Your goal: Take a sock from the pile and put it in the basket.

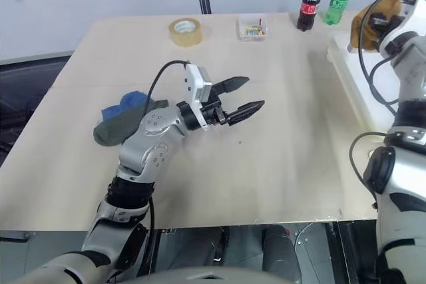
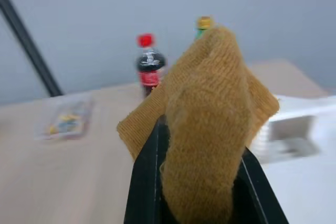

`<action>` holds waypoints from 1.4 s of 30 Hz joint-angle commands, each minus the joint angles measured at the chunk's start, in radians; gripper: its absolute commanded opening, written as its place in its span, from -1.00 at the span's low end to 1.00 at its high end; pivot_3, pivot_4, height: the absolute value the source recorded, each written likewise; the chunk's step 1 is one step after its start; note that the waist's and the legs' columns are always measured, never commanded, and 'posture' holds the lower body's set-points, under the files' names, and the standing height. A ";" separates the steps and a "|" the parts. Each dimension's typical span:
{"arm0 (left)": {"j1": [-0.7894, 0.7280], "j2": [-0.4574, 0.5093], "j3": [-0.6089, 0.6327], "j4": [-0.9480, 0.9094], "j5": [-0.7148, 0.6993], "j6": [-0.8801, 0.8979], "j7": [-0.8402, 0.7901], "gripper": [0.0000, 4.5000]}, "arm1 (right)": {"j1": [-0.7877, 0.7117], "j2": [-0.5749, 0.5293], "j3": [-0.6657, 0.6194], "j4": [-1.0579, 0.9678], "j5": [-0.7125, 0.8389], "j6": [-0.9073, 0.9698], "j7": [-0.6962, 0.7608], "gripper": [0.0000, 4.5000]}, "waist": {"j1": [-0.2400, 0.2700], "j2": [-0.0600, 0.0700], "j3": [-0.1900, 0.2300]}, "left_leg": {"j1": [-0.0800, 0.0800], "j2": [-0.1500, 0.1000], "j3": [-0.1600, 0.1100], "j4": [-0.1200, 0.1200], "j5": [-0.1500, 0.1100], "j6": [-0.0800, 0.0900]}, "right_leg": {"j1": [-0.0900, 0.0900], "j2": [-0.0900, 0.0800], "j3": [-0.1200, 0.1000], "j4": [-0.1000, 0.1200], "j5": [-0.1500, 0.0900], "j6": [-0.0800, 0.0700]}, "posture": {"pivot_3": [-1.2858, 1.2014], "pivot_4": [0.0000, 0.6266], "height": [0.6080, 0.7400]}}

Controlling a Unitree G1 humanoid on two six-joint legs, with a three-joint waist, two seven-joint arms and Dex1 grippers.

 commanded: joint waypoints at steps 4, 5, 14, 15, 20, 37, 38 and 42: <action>0.040 0.029 0.035 -0.095 0.010 0.004 0.051 0.75 | -0.054 -0.185 0.114 0.003 -0.063 0.199 0.166 -0.96 | 0.007 0.001 0.001 | 0.000 0.000 0.000 0.000 0.000 0.000 | 0.000 0.000 0.000 0.000 0.000 0.000 | 0.03 -0.52 1.00; 0.049 0.033 0.036 -0.103 0.010 0.008 0.057 0.75 | -0.057 -0.194 0.119 0.002 -0.064 0.225 0.174 -0.96 | 0.006 0.001 0.001 | -0.001 0.000 0.000 0.000 0.000 0.001 | 0.000 0.000 0.000 0.000 0.000 0.000 | 0.03 -0.52 1.00; 0.078 0.057 0.055 -0.171 0.001 0.054 0.096 0.75 | -0.102 -0.130 0.149 0.190 -0.107 0.142 0.164 -0.96 | 0.004 0.001 0.001 | 0.001 0.000 0.004 0.001 -0.001 0.001 | 0.000 0.001 0.003 0.002 0.000 0.000 | 0.03 -0.52 1.00; 0.081 0.058 0.052 -0.175 0.001 0.058 0.100 0.75 | -0.119 -0.091 0.124 0.264 -0.098 0.103 0.121 -0.96 | -0.001 0.000 0.001 | 0.001 0.000 0.004 0.001 -0.001 0.001 | 0.000 0.001 0.003 0.002 0.000 0.000 | 0.03 -0.52 1.00; 0.085 0.060 0.055 -0.182 -0.001 0.073 0.110 0.75 | -0.140 0.036 0.051 0.482 -0.097 -0.114 -0.050 -0.96 | -0.013 -0.001 0.002 | 0.003 0.001 0.005 0.001 -0.001 0.001 | 0.001 0.002 0.005 0.003 0.000 0.000 | 0.03 -0.52 1.00; 0.092 0.062 0.107 -0.186 -0.034 0.107 0.160 1.00 | -0.065 0.077 0.071 0.304 -0.131 -0.481 0.019 0.95 | -0.022 -0.001 0.002 | 0.003 0.003 0.008 0.002 -0.001 0.001 | -0.001 0.004 0.009 0.005 0.000 0.001 | 0.03 -0.52 1.00; 0.093 0.071 0.116 -0.179 -0.027 0.098 0.162 1.00 | -0.018 0.078 0.080 0.201 -0.120 -0.465 0.056 0.95 | -0.022 -0.001 0.002 | 0.003 0.003 0.008 0.002 -0.001 0.001 | -0.001 0.004 0.009 0.004 0.000 0.001 | 0.03 -0.52 1.00; 0.093 0.118 0.174 -0.107 0.011 0.033 0.161 1.00 | 0.271 0.096 0.146 -0.359 -0.043 -0.336 0.187 0.95 | -0.018 -0.001 0.002 | 0.002 0.003 0.006 0.003 -0.001 0.001 | -0.001 0.004 0.007 0.004 0.000 0.001 | 0.03 -0.52 1.00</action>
